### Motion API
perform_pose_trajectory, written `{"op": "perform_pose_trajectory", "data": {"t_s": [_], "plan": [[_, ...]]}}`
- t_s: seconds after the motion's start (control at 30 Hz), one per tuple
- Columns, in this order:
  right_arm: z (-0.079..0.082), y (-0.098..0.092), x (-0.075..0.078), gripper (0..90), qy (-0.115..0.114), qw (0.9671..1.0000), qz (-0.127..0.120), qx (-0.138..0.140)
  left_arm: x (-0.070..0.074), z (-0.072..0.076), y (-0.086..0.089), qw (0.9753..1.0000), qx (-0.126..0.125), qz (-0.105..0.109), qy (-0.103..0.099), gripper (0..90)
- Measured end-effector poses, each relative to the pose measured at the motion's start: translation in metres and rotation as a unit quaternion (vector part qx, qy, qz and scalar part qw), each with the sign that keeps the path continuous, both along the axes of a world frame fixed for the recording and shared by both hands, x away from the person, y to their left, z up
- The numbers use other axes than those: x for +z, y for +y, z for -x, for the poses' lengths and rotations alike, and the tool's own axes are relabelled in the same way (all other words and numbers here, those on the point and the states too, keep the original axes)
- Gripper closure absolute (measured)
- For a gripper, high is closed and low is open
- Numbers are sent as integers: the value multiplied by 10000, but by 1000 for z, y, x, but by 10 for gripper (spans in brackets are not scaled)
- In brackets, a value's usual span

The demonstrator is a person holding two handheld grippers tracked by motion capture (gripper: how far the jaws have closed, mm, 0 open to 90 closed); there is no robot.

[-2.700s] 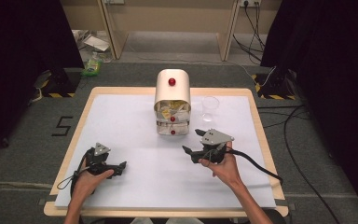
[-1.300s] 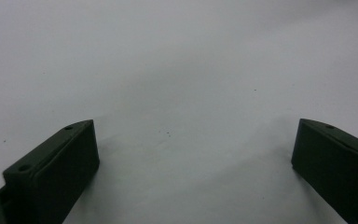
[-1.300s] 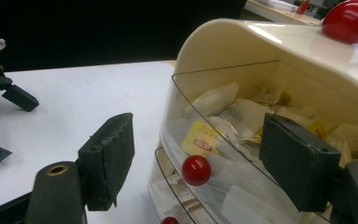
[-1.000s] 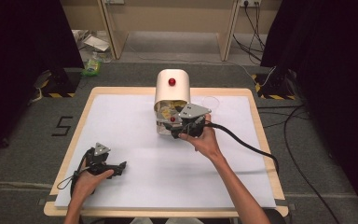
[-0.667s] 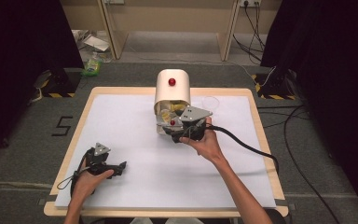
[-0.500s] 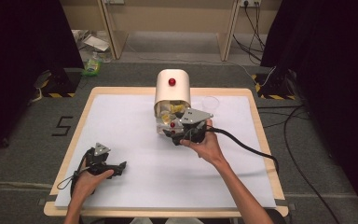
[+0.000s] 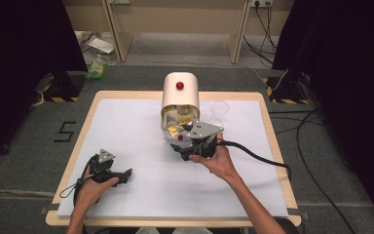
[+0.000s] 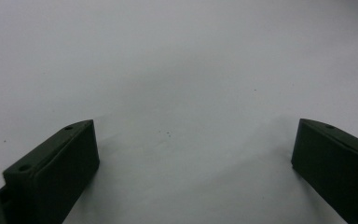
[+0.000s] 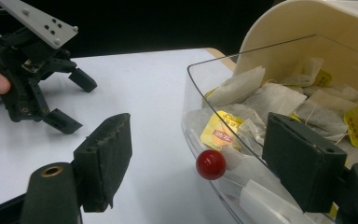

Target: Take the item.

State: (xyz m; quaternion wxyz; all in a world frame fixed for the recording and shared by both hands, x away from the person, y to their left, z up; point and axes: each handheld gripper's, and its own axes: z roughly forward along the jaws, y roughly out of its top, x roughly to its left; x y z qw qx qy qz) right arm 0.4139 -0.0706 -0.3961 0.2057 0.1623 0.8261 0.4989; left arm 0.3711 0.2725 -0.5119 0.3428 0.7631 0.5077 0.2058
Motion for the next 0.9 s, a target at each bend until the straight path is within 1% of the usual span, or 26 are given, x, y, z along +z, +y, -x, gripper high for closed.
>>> {"op": "perform_pose_trajectory", "data": {"t_s": [0.17,0.2,0.27,0.4,0.53,0.63,0.9], "plan": [[7,-1,-1,249,8,10000,54,54,0,0,0,10000,3,-3,0,0],[9,-1,-2,249,60,10000,42,39,0,0,0,10000,-1,-1,0,0],[9,-1,-2,250,23,10000,60,64,0,0,0,10000,0,2,0,0],[14,-4,-4,263,79,9999,-6,121,0,0,0,10000,0,2,1,0],[16,-6,-6,270,65,9999,-40,129,0,0,0,10000,2,-1,4,0],[18,-7,-7,270,102,9999,-49,118,0,0,0,10000,0,1,2,0],[22,-7,-9,270,43,9999,-4,149,0,0,0,10000,2,-3,2,0]]}}
